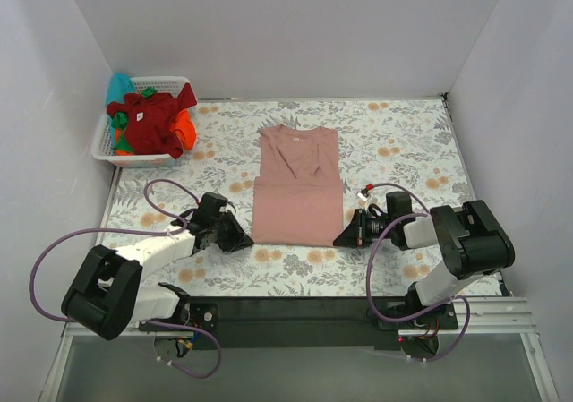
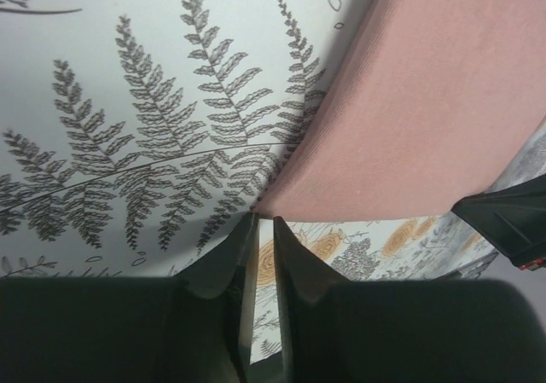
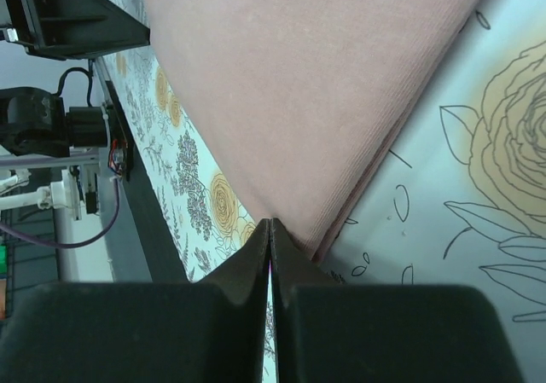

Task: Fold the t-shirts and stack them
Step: Fold the tshirt

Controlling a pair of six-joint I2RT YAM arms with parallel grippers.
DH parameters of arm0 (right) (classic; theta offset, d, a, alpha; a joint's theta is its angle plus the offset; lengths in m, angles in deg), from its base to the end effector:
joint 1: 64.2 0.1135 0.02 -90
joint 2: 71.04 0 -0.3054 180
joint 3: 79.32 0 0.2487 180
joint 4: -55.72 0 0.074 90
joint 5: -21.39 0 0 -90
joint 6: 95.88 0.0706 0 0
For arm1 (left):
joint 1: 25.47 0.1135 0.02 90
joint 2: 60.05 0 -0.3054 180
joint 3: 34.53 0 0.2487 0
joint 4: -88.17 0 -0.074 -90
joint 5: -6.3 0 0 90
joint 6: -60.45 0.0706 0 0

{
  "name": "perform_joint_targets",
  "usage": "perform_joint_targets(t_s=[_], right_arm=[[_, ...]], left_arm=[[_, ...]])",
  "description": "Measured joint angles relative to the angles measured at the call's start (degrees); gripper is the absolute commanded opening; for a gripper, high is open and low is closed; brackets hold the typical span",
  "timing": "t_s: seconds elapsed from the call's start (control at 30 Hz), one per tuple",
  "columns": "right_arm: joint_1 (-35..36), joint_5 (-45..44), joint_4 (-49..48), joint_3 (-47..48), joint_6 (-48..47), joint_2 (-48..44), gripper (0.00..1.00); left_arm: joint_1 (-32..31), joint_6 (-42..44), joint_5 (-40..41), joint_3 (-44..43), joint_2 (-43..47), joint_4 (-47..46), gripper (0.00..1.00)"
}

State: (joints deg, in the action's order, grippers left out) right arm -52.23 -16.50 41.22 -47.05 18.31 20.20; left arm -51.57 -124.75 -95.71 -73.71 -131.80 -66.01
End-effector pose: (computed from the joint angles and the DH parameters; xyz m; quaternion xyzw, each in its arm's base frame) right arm 0.2218 0.1040 0.1235 -0.0808 0.8418 0.4929 0.2048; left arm 0.1812 -0.1051 0.1478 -0.5192 0.8043 -0.2854 0.0450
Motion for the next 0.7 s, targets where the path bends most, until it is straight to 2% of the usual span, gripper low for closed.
perform_joint_targets(t_s=[0.17,0.2,0.27,0.3,0.33,0.4,0.43,0.5,0.57,0.6,0.7], right_arm=[[-0.07,-1.66,3.65,0.02,-0.48,-3.37,0.05],[-0.07,-2.71,5.70,0.07,-0.96,-5.42,0.06],[0.15,-5.38,10.91,0.94,-2.05,-10.23,0.11],[0.42,-6.84,13.64,1.79,-2.64,-12.76,0.15],[0.83,-8.76,16.33,2.91,-3.28,-15.23,0.21],[2.45,-13.33,21.86,5.46,-4.22,-19.98,0.30],[3.63,-16.35,24.76,6.95,-4.55,-21.99,0.37],[5.88,-21.33,29.29,9.29,-4.87,-24.65,0.44],[9.14,-27.43,33.94,11.45,-4.46,-26.12,0.53],[11.30,-30.86,36.57,12.44,-4.09,-26.43,0.61],[16.92,-38.88,42.62,14.21,-2.84,-25.90,0.67]], left_arm=[[0.00,1.22,2.99,-2.47,2.23,6.25,0.34],[0.00,1.49,3.98,-3.52,3.02,7.93,0.41],[0.00,2.21,6.10,-6.03,4.50,11.15,0.49],[-0.02,2.67,6.93,-7.37,5.07,12.37,0.52],[-0.11,2.93,7.65,-8.74,5.40,13.62,0.60],[-0.61,3.37,8.68,-10.95,5.42,15.52,0.67],[-1.16,3.58,9.60,-12.02,5.03,16.63,0.74],[-3.06,3.98,11.17,-13.92,3.28,18.84,0.83],[-5.62,4.13,12.52,-15.63,0.31,20.79,0.88],[-7.04,4.15,13.31,-16.55,-1.40,21.77,0.88],[-10.23,4.35,15.37,-19.08,-6.19,24.28,0.89]])
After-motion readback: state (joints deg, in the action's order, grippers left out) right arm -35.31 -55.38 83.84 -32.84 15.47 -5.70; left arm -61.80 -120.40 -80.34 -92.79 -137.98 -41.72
